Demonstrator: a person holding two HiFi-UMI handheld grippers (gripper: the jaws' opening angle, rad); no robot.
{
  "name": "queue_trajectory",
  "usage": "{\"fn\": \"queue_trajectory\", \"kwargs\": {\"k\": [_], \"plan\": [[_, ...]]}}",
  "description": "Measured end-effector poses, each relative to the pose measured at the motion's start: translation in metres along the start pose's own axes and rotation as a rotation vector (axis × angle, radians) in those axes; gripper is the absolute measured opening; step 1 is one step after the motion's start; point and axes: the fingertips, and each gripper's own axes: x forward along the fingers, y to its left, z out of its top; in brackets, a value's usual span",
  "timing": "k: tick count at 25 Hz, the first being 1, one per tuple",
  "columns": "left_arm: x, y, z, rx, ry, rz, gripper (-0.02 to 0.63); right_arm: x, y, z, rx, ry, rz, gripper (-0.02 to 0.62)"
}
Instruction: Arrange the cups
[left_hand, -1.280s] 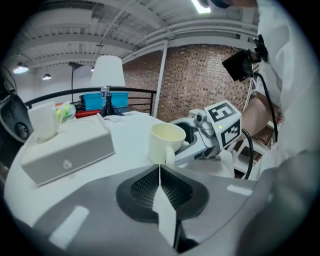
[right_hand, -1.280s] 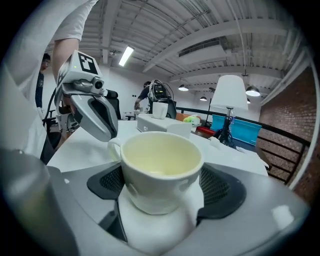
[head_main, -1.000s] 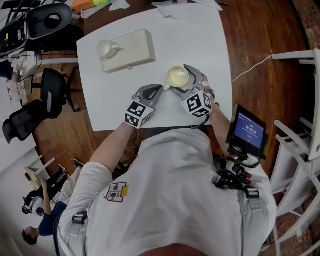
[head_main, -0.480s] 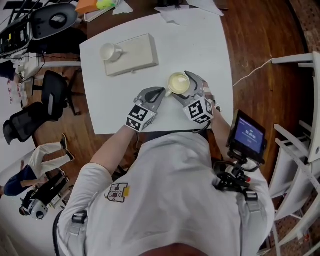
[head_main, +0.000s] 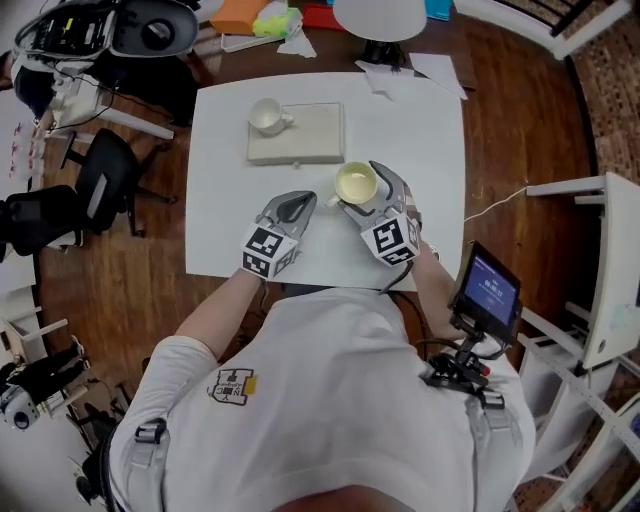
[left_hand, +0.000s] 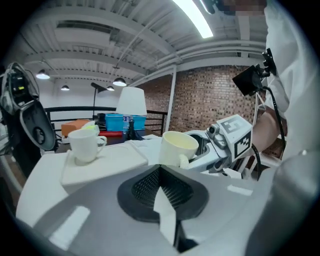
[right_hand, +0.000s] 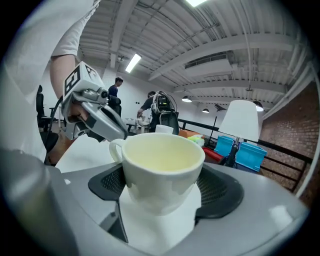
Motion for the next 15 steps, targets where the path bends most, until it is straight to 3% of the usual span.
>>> {"fn": "queue_trajectory", "kwargs": {"k": [6,15], "plan": [[-0.053,0.023,-0.033,-0.072,0.015,0.09,0.006,0.025,-0.031,0.035,0.061,-0.041,-0.009,0.436],[-0.089,0.022,-0.08,-0.162,0.076,0.143,0.006,0.101,-0.072,0.072,0.028,-0.063,0.056,0.436]]}}
